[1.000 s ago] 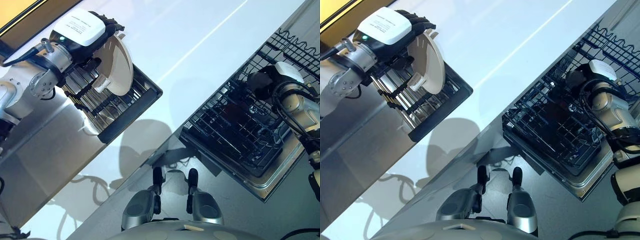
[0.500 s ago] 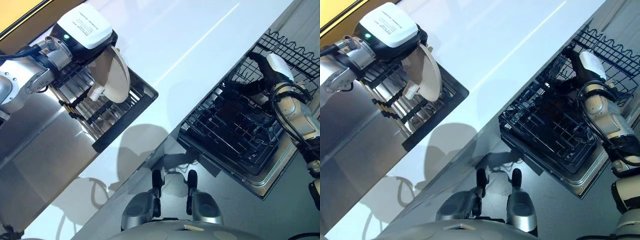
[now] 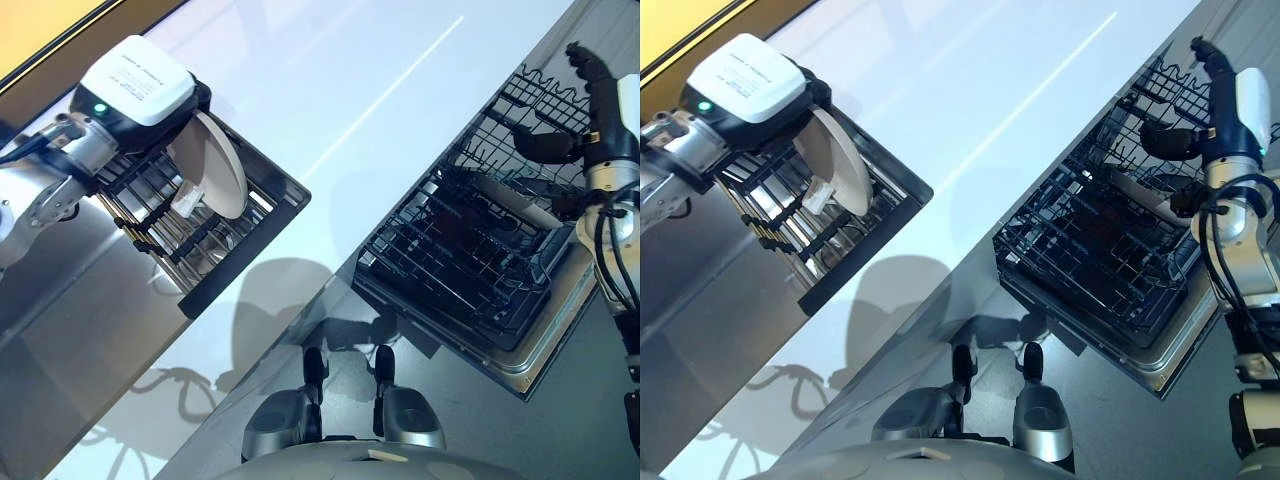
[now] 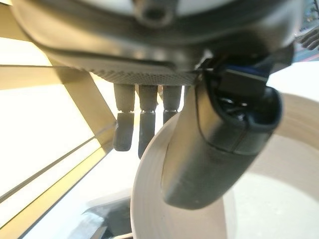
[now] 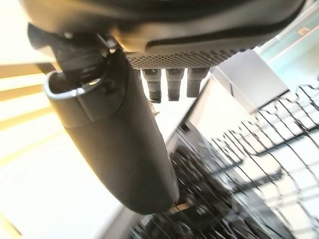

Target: Pick up plates and place into dishwasher.

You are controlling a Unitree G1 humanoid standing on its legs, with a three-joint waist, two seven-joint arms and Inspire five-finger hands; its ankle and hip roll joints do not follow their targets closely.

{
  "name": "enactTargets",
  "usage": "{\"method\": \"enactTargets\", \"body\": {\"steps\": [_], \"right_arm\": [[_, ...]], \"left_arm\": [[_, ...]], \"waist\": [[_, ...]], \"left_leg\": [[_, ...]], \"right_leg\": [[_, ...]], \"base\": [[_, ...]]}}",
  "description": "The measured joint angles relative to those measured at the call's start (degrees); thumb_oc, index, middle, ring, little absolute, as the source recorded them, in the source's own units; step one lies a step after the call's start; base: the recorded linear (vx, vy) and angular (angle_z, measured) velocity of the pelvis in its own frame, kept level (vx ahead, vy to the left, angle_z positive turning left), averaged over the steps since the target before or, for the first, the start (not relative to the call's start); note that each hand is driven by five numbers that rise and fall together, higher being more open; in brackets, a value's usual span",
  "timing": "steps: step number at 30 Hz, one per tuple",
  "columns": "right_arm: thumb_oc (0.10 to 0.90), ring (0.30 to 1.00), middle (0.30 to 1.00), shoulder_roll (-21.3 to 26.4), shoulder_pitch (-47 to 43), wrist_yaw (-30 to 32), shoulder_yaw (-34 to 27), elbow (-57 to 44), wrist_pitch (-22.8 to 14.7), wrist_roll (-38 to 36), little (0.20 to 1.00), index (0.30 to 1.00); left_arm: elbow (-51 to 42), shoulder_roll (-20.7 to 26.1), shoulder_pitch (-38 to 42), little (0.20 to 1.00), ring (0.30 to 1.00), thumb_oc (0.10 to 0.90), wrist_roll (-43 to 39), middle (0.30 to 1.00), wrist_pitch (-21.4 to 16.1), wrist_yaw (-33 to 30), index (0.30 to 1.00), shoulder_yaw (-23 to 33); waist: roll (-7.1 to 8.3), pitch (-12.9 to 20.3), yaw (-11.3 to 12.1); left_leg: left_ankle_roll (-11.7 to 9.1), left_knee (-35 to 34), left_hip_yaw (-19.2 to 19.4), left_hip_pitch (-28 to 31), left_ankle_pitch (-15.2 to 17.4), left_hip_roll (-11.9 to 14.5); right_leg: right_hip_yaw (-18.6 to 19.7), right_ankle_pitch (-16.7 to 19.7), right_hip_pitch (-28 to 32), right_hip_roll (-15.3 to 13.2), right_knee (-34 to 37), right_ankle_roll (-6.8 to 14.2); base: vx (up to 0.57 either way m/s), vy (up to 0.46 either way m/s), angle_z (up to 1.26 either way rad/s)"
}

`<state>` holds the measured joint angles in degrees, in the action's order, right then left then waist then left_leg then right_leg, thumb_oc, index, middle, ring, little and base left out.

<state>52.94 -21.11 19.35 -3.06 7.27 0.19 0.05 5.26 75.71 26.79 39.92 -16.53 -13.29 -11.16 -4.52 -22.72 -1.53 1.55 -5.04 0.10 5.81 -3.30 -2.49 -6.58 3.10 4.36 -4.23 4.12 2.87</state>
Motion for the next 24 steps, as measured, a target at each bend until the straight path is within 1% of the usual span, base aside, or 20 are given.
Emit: {"method": "enactTargets", "body": {"steps": [3,5,8,10,12,14,16,18,21,24], "right_arm": [[0.8,0.9,0.9,-0.6,3.0,-0.2,-3.9,-3.3,-2.2,-1.3,0.9,0.9],[0.8,0.9,0.9,-2.1,5.3,-1.2,-7.4,-6.3,-4.5,-3.1,0.9,0.9],[0.8,0.9,0.9,-3.9,5.8,-2.3,-9.2,-8.1,-6.8,-4.9,0.9,0.9],[0.8,0.9,0.9,-4.5,7.0,-4.5,-9.9,-10.5,-8.5,-6.3,0.9,0.9],[0.8,0.9,0.9,-5.0,7.2,-7.3,-9.9,-12.9,-10.4,-6.9,0.9,0.9],[0.8,0.9,0.9,-5.3,7.2,-10.1,-9.7,-15.5,-11.7,-7.0,0.9,0.9],[0.8,0.9,0.9,-6.0,7.2,-13.1,-9.3,-18.1,-12.4,-7.0,0.9,0.9],[0.8,0.9,0.9,-6.1,7.2,-15.4,-8.5,-20.0,-12.8,-7.0,0.9,0.9],[0.8,0.9,0.9,-6.1,7.0,-18.1,-4.9,-22.1,-12.8,-6.8,0.9,0.9],[0.8,0.9,0.9,-6.1,6.5,-20.6,-1.1,-22.5,-12.6,-7.2,0.9,0.9]], "left_arm": [[-0.4,-0.6,-7.4,0.2,0.3,0.1,-0.7,0.3,-0.2,-2.6,0.3,7.3],[-0.7,-1.9,-14.0,0.2,0.3,0.1,-2.5,0.3,-0.3,-4.9,0.3,14.4],[-1.0,-4.5,-17.8,0.2,0.3,0.1,-5.0,0.3,-0.4,-7.3,0.3,20.3],[-3.5,-6.1,-19.9,0.2,0.3,0.1,-5.9,0.3,-0.5,-9.5,0.3,24.9],[-5.8,-7.3,-20.3,0.2,0.3,0.1,-6.9,0.3,-0.9,-12.0,0.3,28.1],[-7.5,-8.2,-20.3,0.2,0.3,0.1,-7.1,0.3,-1.2,-14.1,0.3,29.6],[-9.4,-8.9,-20.3,0.2,0.3,0.1,-7.2,0.3,-1.3,-15.6,0.3,29.7],[-11.2,-10.1,-20.3,0.2,0.3,0.1,-7.2,0.3,-1.7,-16.4,0.3,29.7],[-13.8,-12.1,-20.3,0.2,0.3,0.1,-7.1,0.3,-2.8,-16.6,0.3,29.7],[-14.4,-12.2,-20.3,0.2,0.3,0.1,-6.9,0.3,-3.7,-17.0,0.3,29.6]], "waist": [[0.25,0.1,0.2],[0.71,0.3,0.3],[1.39,0.7,0.5],[2.08,1.2,1.0],[2.72,1.7,1.5],[3.01,2.5,1.9],[3.14,4.1,2.8],[3.2,5.5,3.1],[3.42,7.7,3.6],[3.64,9.1,3.7]], "left_leg": [[0.0,0.0,0.0,0.0,0.0,0.0],[0.0,0.0,0.1,0.0,0.0,0.0],[0.0,0.0,0.1,0.3,0.0,0.2],[-0.1,0.0,0.0,0.7,0.0,0.3],[-0.1,0.0,-0.1,0.7,0.1,0.4],[-0.1,0.0,-0.2,0.7,0.0,0.3],[-0.1,0.0,-0.2,0.6,0.1,0.3],[-0.1,0.0,-0.3,0.5,0.1,0.3],[-0.2,0.0,-0.4,0.5,0.1,0.4],[-0.2,0.0,-0.7,0.5,0.0,0.4]], "right_leg": [[0.0,0.0,0.0,0.0,0.1,0.0],[0.1,0.1,0.2,0.0,0.4,-0.1],[0.1,0.1,0.7,0.0,0.8,-0.1],[0.1,0.2,1.2,0.0,1.0,-0.1],[0.0,0.1,1.2,0.1,1.0,-0.1],[-0.1,0.1,1.3,0.1,1.0,-0.1],[-0.1,0.1,1.3,0.1,1.0,-0.1],[-0.3,0.1,1.3,0.1,1.0,-0.1],[-0.4,0.1,1.3,0.1,1.1,-0.1],[-0.4,0.1,1.4,0.1,1.1,-0.1]], "base": [[-0.07,0.066,-0.02],[-0.06,0.061,-0.01],[-0.05,0.052,0.01],[-0.05,0.038,0.02],[-0.05,0.029,0.03],[-0.06,0.023,0.03],[-0.06,0.018,0.02],[-0.05,0.009,0.06],[-0.04,-0.003,0.03],[-0.05,-0.009,0.02]]}}
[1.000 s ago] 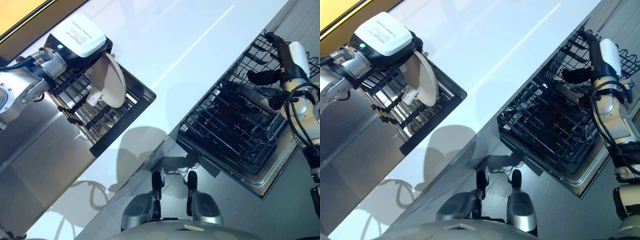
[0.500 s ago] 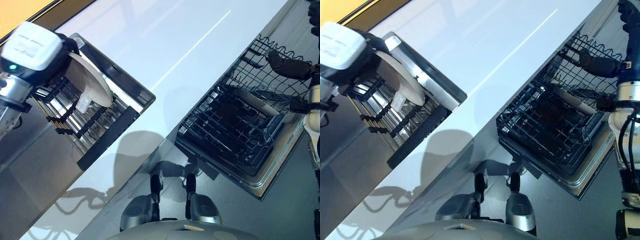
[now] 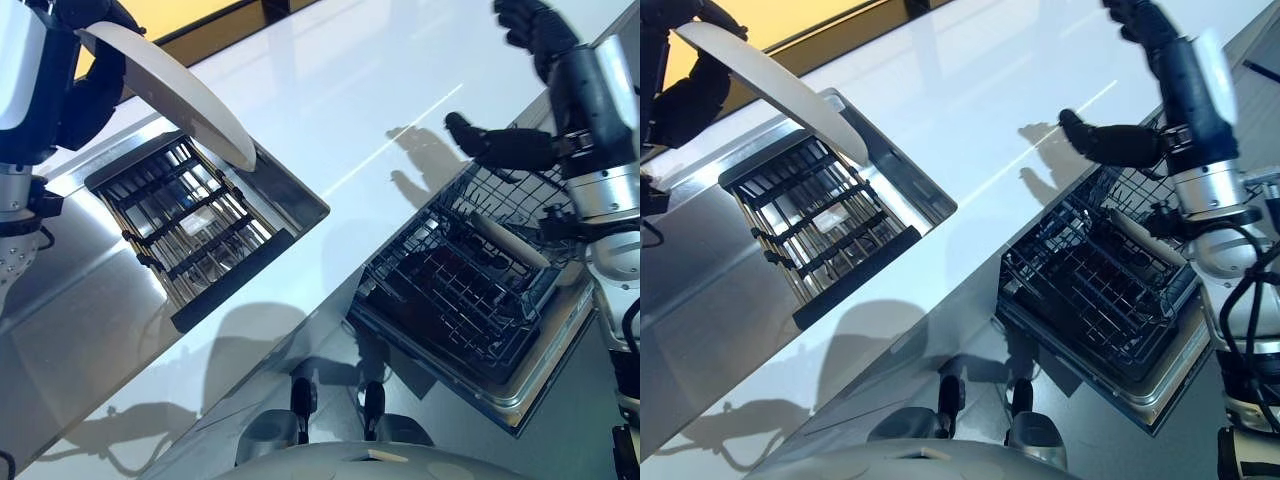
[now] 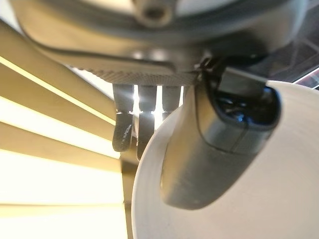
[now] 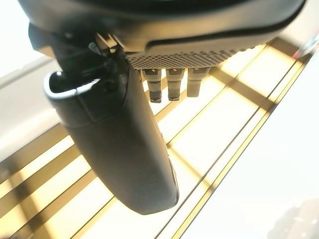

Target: Pick up plates and place into dishwasher.

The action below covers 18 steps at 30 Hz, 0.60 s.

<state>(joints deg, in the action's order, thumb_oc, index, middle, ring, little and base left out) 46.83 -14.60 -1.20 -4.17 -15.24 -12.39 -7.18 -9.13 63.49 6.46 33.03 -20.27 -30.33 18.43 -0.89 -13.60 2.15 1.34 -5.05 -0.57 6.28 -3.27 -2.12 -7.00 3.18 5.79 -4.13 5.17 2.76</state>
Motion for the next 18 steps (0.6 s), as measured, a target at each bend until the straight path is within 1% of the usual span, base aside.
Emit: {"method": "enactTargets", "body": {"steps": [2,5,8,12,14,16,18], "right_arm": [[0.8,0.9,0.9,-0.4,-0.4,-2.3,2.8,-0.2,1.4,-3.6,0.9,0.9],[0.8,0.9,0.9,-2.4,-1.5,-4.5,6.5,-0.2,4.2,-7.7,0.9,0.9],[0.8,0.9,0.9,-6.0,-2.8,-4.8,10.6,-0.2,6.2,-9.8,0.9,0.9],[0.8,0.9,0.9,-9.0,-5.1,-5.3,17.0,-0.2,7.5,-9.8,0.9,0.9],[0.8,0.9,0.9,-10.5,-6.3,-5.3,19.0,-0.2,7.5,-9.8,0.9,0.9],[0.8,0.9,0.9,-11.9,-7.1,-5.3,19.3,-0.1,7.8,-9.8,0.9,0.9],[0.8,0.9,0.9,-12.2,-8.5,-5.2,20.0,-0.1,8.5,-10.0,0.9,0.9]], "left_arm": [[-0.2,-0.3,0.0,0.2,0.3,0.1,-0.1,0.3,0.0,-1.3,0.3,-0.2],[-1.2,-3.2,0.8,0.2,0.3,0.1,-0.8,0.3,-0.1,-3.9,0.3,-0.9],[-1.8,-7.4,4.2,0.2,0.3,0.1,-2.7,0.3,-1.1,-5.8,0.3,-4.5],[-2.1,-11.2,9.9,0.2,0.3,0.1,-2.6,0.3,-1.2,-6.1,0.3,-12.5],[-3.0,-11.4,10.6,0.2,0.3,0.1,-2.6,0.3,-1.1,-6.0,0.3,-15.1],[-3.6,-12.1,11.6,0.2,0.3,0.1,-2.5,0.3,-1.0,-5.7,0.3,-17.3],[-3.6,-12.9,12.7,0.2,0.3,0.1,-2.5,0.3,0.1,-5.7,0.3,-18.7]], "waist": [[0.04,1.1,0.0],[0.07,2.4,-0.1],[0.04,2.8,-0.1],[0.04,2.9,0.6],[0.06,2.9,0.5],[0.07,2.9,0.5],[0.06,2.9,0.4]], "left_leg": [[0.0,0.0,-0.2,0.0,0.0,0.0],[-0.1,0.0,-0.7,0.0,-0.2,0.0],[-0.2,0.0,-1.0,0.0,-0.5,0.0],[-0.3,0.0,-1.2,-0.1,-0.7,0.0],[-0.2,0.0,-1.2,-0.1,-0.8,0.0],[-0.2,0.0,-1.2,-0.1,-0.9,0.0],[-0.2,0.0,-1.2,-0.1,-0.9,0.0]], "right_leg": [[-0.1,0.0,0.1,0.0,0.0,0.0],[-0.4,0.0,0.2,0.0,0.0,0.0],[-1.2,0.0,0.5,0.0,0.0,0.0],[-1.5,0.0,0.6,0.0,0.0,0.0],[-1.5,0.0,0.6,0.0,0.0,0.0],[-1.5,0.0,0.6,0.0,0.0,0.0],[-1.4,0.0,0.6,0.0,0.0,0.0]], "base": [[-0.05,-0.005,0.04],[-0.05,-0.015,0.06],[-0.04,-0.017,0.12],[-0.02,-0.014,0.07],[0.0,0.0,0.0],[0.0,0.0,0.0],[0.0,0.0,0.0]]}}
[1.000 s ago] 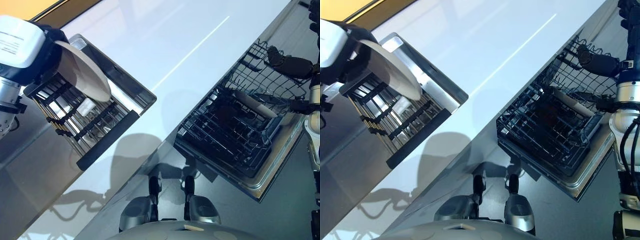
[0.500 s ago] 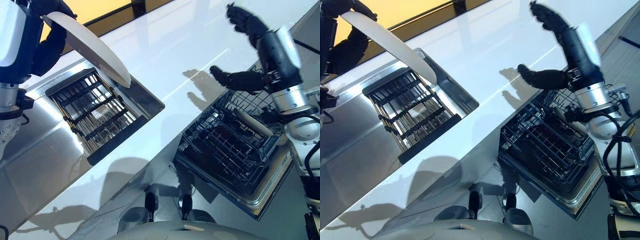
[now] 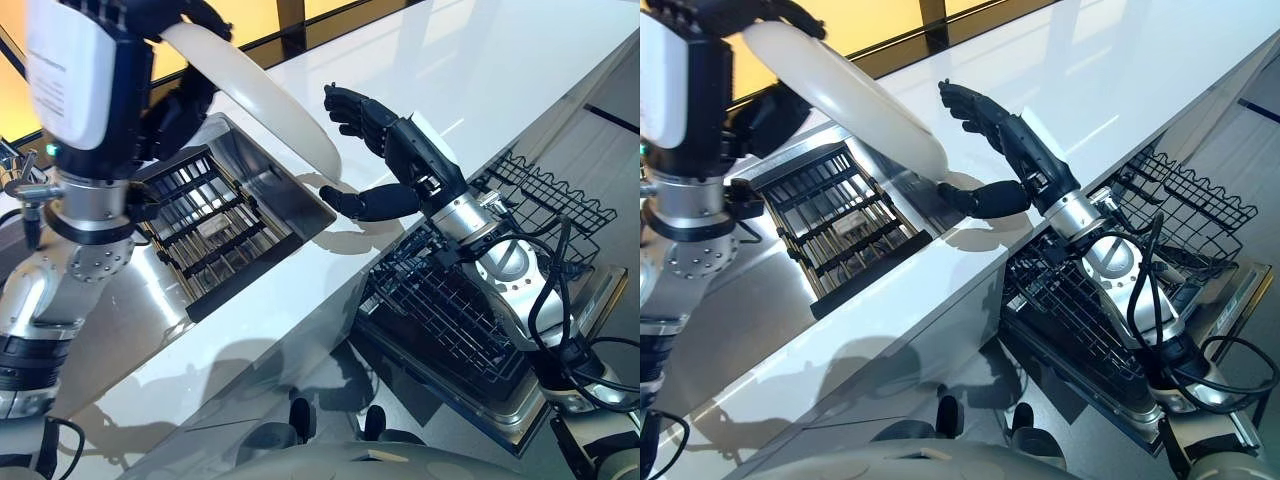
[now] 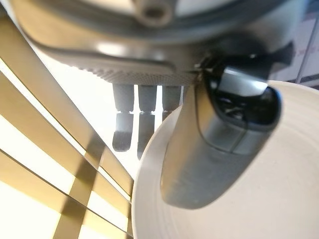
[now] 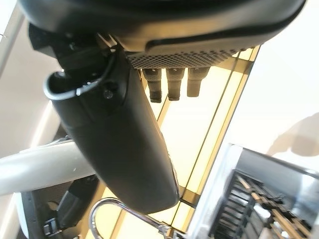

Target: Pick up plates and place into dishwasher.

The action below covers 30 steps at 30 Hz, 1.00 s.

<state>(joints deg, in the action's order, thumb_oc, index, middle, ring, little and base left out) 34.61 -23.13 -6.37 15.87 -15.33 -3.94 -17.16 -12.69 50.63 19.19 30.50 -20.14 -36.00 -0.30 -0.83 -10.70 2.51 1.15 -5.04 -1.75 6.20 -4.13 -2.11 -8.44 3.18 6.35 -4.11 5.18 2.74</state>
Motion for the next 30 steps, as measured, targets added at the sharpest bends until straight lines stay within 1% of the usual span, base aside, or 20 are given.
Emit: {"method": "enactTargets", "body": {"steps": [5,7,11,12,13,14,17,19,21,23,25,26,30], "right_arm": [[0.8,0.9,0.9,-1.0,-1.4,0.2,0.9,0.3,0.6,-0.2,0.9,0.9],[0.8,0.9,0.9,-2.3,-1.5,1.3,1.1,0.9,0.6,-0.1,0.9,0.9],[0.8,0.9,0.9,-3.3,-1.5,5.1,2.8,1.7,0.5,0.6,0.9,0.9],[0.715,0.827,0.827,-4.1,-1.5,6.5,2.9,2.0,0.4,1.6,0.815,0.827],[0.245,0.425,0.425,-4.8,-1.5,8.2,2.9,2.2,0.0,3.0,0.345,0.425],[0.1,0.3,0.3,-5.1,-1.5,9.8,2.9,2.3,-0.3,4.2,0.2,0.3],[0.1,0.3,0.3,-5.2,-1.5,16.5,2.9,2.3,-3.7,9.4,0.2,0.3],[0.1,0.3,0.3,-6.0,-1.5,21.6,2.8,2.3,-6.0,13.4,0.2,0.3],[0.1,0.3,0.3,-6.0,-1.5,25.0,2.8,2.3,-7.8,16.6,0.2,0.3],[0.1,0.3,0.3,-6.1,-1.5,26.5,2.9,2.3,-8.4,18.3,0.2,0.3],[0.1,0.3,0.3,-6.7,-1.5,30.5,2.8,2.4,-8.8,18.5,0.2,0.3],[0.1,0.3,0.3,-6.7,-1.5,31.4,2.8,2.8,-8.9,19.1,0.2,0.3],[0.1,0.3,0.3,-6.6,-1.0,32.2,2.8,3.4,-9.9,20.5,0.2,0.3]], "left_arm": [[0.0,-1.4,2.9,0.2,0.3,0.1,-0.1,0.3,2.3,0.4,0.3,-2.3],[0.0,-2.6,4.0,0.2,0.3,0.1,-0.1,0.3,2.7,1.3,0.3,-3.4],[0.1,-4.4,4.4,0.2,0.3,0.1,-0.3,0.3,3.8,2.7,0.3,-5.3],[0.2,-5.0,4.4,0.2,0.3,0.1,-0.7,0.3,4.2,2.9,0.3,-5.6],[0.2,-5.5,4.4,0.2,0.3,0.1,-1.4,0.3,4.4,3.1,0.3,-6.1],[0.2,-6.0,4.4,0.2,0.3,0.1,-1.7,0.3,5.0,3.3,0.3,-6.3],[0.2,-8.0,4.4,0.2,0.3,0.1,-3.7,0.3,6.4,4.1,0.3,-6.7],[0.2,-9.6,4.4,0.2,0.3,0.1,-4.8,0.3,6.6,4.4,0.3,-6.7],[0.2,-10.4,4.4,0.2,0.3,0.1,-6.4,0.3,7.1,5.1,0.3,-6.8],[0.0,-11.5,4.4,0.2,0.3,0.1,-7.5,0.3,7.5,5.7,0.3,-6.8],[0.0,-12.7,4.3,0.2,0.3,0.1,-8.2,0.3,7.5,6.6,0.3,-7.7],[0.0,-12.7,4.3,0.2,0.3,0.1,-8.2,0.3,7.6,6.7,0.3,-8.5],[0.0,-12.9,4.3,0.2,0.3,0.1,-9.7,0.3,7.8,7.8,0.3,-8.8]], "waist": [[0.01,0.0,-0.3],[0.01,0.0,-0.4],[0.02,0.0,-0.8],[0.02,0.0,-1.0],[0.02,0.0,-1.1],[0.01,0.0,-1.1],[0.01,0.0,-1.2],[0.01,0.0,-1.2],[0.0,0.0,-1.2],[0.0,0.0,-1.2],[-0.01,0.0,-1.1],[-0.05,0.0,-1.1],[-0.06,0.0,-1.2]], "left_leg": [[0.0,0.0,0.0,0.1,0.0,0.0],[0.0,0.0,0.1,0.1,-0.1,0.0],[-0.1,0.0,0.1,0.2,-0.1,0.0],[-0.1,0.0,0.1,0.2,-0.1,0.0],[-0.1,0.0,0.1,0.2,-0.1,0.0],[-0.1,0.0,0.2,0.3,-0.1,0.0],[-0.1,0.0,0.3,0.3,-0.1,0.0],[-0.1,0.0,0.3,0.3,-0.1,0.0],[-0.1,0.0,0.3,0.4,-0.1,0.0],[-0.1,0.0,0.4,0.6,-0.1,0.0],[-0.2,0.0,0.3,0.8,-0.1,0.0],[-0.2,0.0,0.3,1.0,-0.1,0.0],[-0.3,0.0,0.4,1.3,0.0,0.1]], "right_leg": [[0.0,0.0,0.1,0.1,0.0,0.0],[0.1,0.0,0.1,0.1,0.0,0.0],[0.1,0.0,0.2,0.1,0.0,0.0],[0.1,0.0,0.2,0.1,0.0,0.0],[0.1,0.0,0.2,0.2,0.0,0.0],[0.2,0.0,0.2,0.2,0.0,0.0],[0.3,0.0,0.2,0.3,0.0,0.0],[0.3,0.0,0.2,0.3,0.0,0.0],[0.3,0.0,0.2,0.3,0.0,0.0],[0.3,0.0,0.4,0.3,0.0,0.0],[0.3,0.0,0.6,0.3,0.0,0.0],[0.3,0.0,0.9,0.3,0.0,0.0],[0.3,0.0,1.0,0.4,0.0,0.0]], "base": [[0.01,-0.002,0.0],[0.0,0.0,0.0],[0.0,0.0,0.0],[0.0,0.0,0.0],[0.03,-0.005,0.0],[0.03,-0.005,-0.02],[0.04,-0.011,-0.02],[0.04,-0.016,-0.02],[0.02,-0.01,-0.01],[0.0,0.0,0.0],[0.0,0.0,0.0],[0.0,0.0,0.0],[0.0,0.0,0.0]]}}
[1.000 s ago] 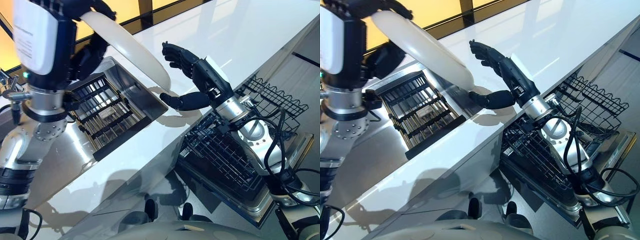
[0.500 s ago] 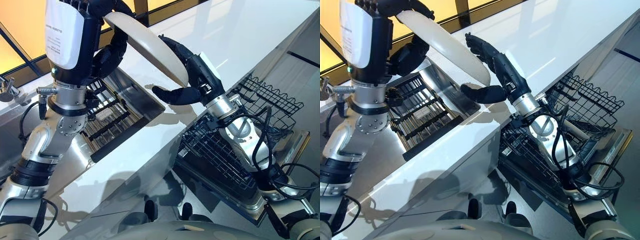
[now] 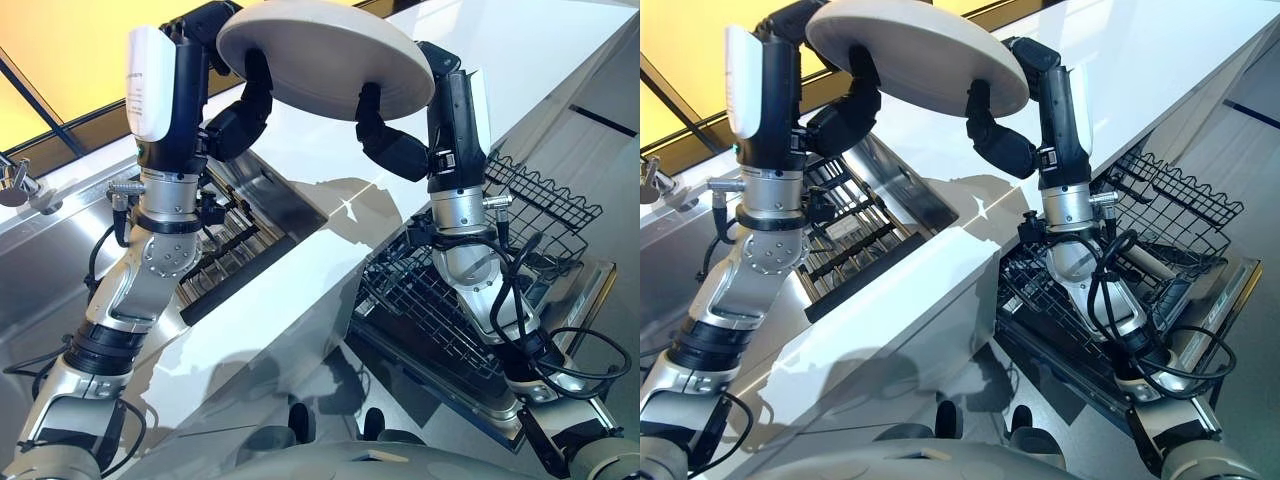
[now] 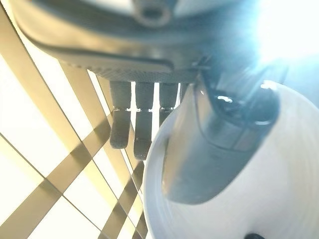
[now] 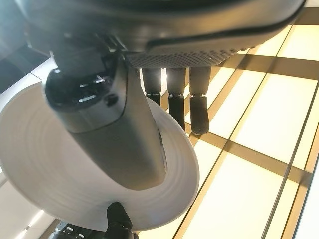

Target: Pick up plates and place into dishwasher.

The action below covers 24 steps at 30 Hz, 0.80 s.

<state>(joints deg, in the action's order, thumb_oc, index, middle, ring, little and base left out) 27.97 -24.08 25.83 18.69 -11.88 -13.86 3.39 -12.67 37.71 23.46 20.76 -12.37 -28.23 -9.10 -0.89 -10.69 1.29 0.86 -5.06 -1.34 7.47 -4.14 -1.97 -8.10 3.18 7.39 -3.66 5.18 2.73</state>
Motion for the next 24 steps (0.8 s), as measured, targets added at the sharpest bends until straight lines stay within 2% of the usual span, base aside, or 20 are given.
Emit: {"method": "enactTargets", "body": {"steps": [3,4,5,6,12,14,17,22,24], "right_arm": [[0.1,0.3,0.3,0.1,0.2,0.1,0.0,0.3,-0.1,-0.1,0.2,0.3],[0.1,0.3,0.3,0.1,0.5,0.1,0.0,0.3,-0.2,-0.2,0.2,0.3],[0.1,0.3,0.3,0.1,0.8,0.1,0.0,0.3,-0.2,-0.3,0.2,0.3],[0.1,0.3,0.3,0.0,1.3,0.1,0.0,0.4,-0.4,-0.3,0.2,0.3],[0.1,0.3,0.3,0.5,3.8,2.8,-3.4,4.0,-0.6,1.5,0.2,0.3],[0.1,0.3,0.3,0.7,4.9,5.0,-5.1,5.0,-0.7,3.5,0.2,0.3],[0.1,0.3,0.3,0.8,7.7,10.8,-12.5,5.4,-0.7,4.2,0.2,0.3],[0.1,0.3,0.3,1.2,13.1,18.4,-26.9,8.0,0.3,4.5,0.2,0.3],[0.1,0.3,0.3,1.2,17.2,19.3,-30.4,9.8,0.3,4.2,0.2,0.3]], "left_arm": [[0.1,0.0,0.0,0.2,0.3,0.1,-0.7,0.3,0.0,1.0,0.3,0.0],[0.2,0.0,0.0,0.329,0.411,0.229,-1.0,0.411,-0.1,1.5,0.411,0.0],[0.2,0.0,-0.1,0.746,0.768,0.646,-1.6,0.768,-0.2,1.9,0.768,0.0],[0.2,0.0,-0.3,0.9,0.9,0.8,-2.2,0.9,-0.3,2.6,0.9,0.0],[0.4,-1.0,-4.9,0.9,0.9,0.8,-15.1,0.9,-3.0,13.1,0.9,-0.7],[0.9,-1.0,-5.5,0.9,0.9,0.8,-17.2,0.9,-2.5,15.3,0.9,-1.1],[2.5,-1.0,-8.6,0.9,0.9,0.8,-19.8,0.9,-1.4,17.6,0.9,0.8],[5.5,-1.0,-17.6,0.9,0.9,0.8,-23.1,0.9,0.3,19.9,0.9,8.0],[7.4,-1.2,-21.6,0.9,0.9,0.8,-25.0,0.9,1.0,20.8,0.9,11.6]], "waist": [[-0.01,0.0,-0.2],[-0.03,0.0,-0.3],[-0.03,0.0,-0.4],[-0.03,0.0,-0.5],[-0.05,0.0,-0.8],[-0.12,0.0,-0.9],[-0.37,0.0,-1.2],[-0.47,-0.1,-1.6],[-0.55,-0.1,-1.8]], "left_leg": [[0.0,0.0,0.0,0.0,0.0,0.1],[-0.1,0.0,0.0,0.0,0.0,0.1],[-0.1,0.0,0.0,0.0,0.0,0.1],[-0.1,0.0,-0.1,0.0,0.0,0.1],[0.0,0.0,0.0,0.0,0.0,0.0],[0.0,0.0,0.0,0.0,0.0,0.0],[0.0,0.0,0.0,0.0,0.0,0.0],[-0.2,0.0,0.6,0.0,0.2,0.1],[-0.2,0.0,1.1,0.3,0.4,0.3]], "right_leg": [[0.3,0.0,0.0,0.1,0.0,0.0],[0.3,0.0,0.0,0.1,0.0,0.0],[0.4,0.0,0.0,0.1,0.0,0.0],[0.5,0.0,0.0,0.1,0.0,0.0],[1.2,0.0,0.0,0.1,0.0,0.0],[1.2,0.0,0.0,0.1,0.0,0.0],[1.3,0.0,0.0,0.1,0.0,0.0],[1.8,0.0,-0.2,0.2,0.0,0.0],[2.4,0.0,-0.3,0.4,0.0,0.0]], "base": [[0.0,0.0,0.0],[0.0,0.0,0.0],[0.0,0.0,0.0],[0.0,0.0,0.0],[0.0,0.0,0.0],[0.0,0.0,0.0],[0.0,0.0,0.0],[0.01,-0.007,-0.07],[0.04,0.009,-0.14]]}}
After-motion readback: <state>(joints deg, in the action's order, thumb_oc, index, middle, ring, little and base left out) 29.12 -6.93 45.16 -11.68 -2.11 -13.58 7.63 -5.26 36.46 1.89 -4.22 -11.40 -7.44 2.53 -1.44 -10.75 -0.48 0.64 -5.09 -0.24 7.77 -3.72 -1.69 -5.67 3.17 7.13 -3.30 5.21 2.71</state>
